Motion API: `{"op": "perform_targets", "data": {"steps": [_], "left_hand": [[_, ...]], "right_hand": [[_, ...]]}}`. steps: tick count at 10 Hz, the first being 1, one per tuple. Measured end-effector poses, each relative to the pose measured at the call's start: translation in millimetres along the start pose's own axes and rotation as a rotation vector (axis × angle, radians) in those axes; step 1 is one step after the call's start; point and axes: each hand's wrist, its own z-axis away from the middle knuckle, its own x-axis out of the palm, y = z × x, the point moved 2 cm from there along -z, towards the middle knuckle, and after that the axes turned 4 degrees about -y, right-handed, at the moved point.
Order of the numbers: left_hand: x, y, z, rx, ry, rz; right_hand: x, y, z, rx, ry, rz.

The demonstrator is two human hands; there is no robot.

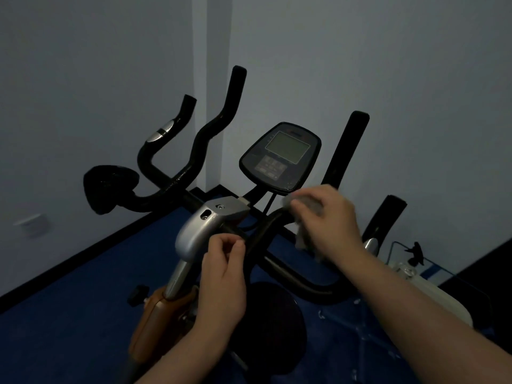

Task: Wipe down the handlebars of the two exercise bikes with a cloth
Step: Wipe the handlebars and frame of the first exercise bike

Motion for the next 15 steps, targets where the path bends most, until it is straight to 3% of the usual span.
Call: {"op": "perform_targets", "data": {"steps": [1, 2, 3, 4, 5, 6, 7, 8, 9, 11, 12, 13, 14, 15], "left_hand": [[0, 1, 0, 0.014, 0.011, -0.009], [-1, 1, -3, 0.016, -0.067, -0.080], [-2, 10, -21, 0.081, -0.169, -0.288], [11, 30, -54, 0.130, -0.194, -0.405], [43, 48, -83, 0.208, -0.219, -0.490], [69, 51, -98, 0.228, -0.256, -0.440], [81, 39, -106, 0.174, -0.316, -0.542], [82, 32, -107, 0.188, -0.323, -0.679], [81, 30, -106, 0.213, -0.296, -0.694], [81, 33, -101, 0.353, -0.314, -0.814], [80, 32, -105, 0.301, -0.270, -0.783], [79, 33, -103, 0.290, -0.258, -0.789], [79, 32, -104, 0.283, -0.262, -0.774], [79, 32, -105, 0.279, -0.261, -0.765]], "right_hand": [[24, -6, 17, 0.034, 0.108, 0.024], [45, -14, 44, -0.060, -0.227, -0.122], [11, 1, 20, -0.048, -0.366, -0.094], [-35, 21, -21, 0.106, 0.133, -0.081], [-25, 20, -28, 0.253, 0.395, -0.013], [11, 10, -1, 0.116, 0.311, 0.042], [-4, 19, -1, 0.020, 0.096, -0.011], [-43, 28, -33, 0.093, 0.229, 0.010], [-35, 29, -38, 0.140, 0.298, 0.041], [-42, 31, -26, -0.017, 0.073, 0.190], [-81, 14, -71, -0.111, 0.359, 0.174], [-76, 17, -86, -0.126, 0.454, 0.143], [-41, 35, -68, -0.034, 0.256, 0.239], [-39, 39, -50, 0.007, 0.272, 0.076]]}}
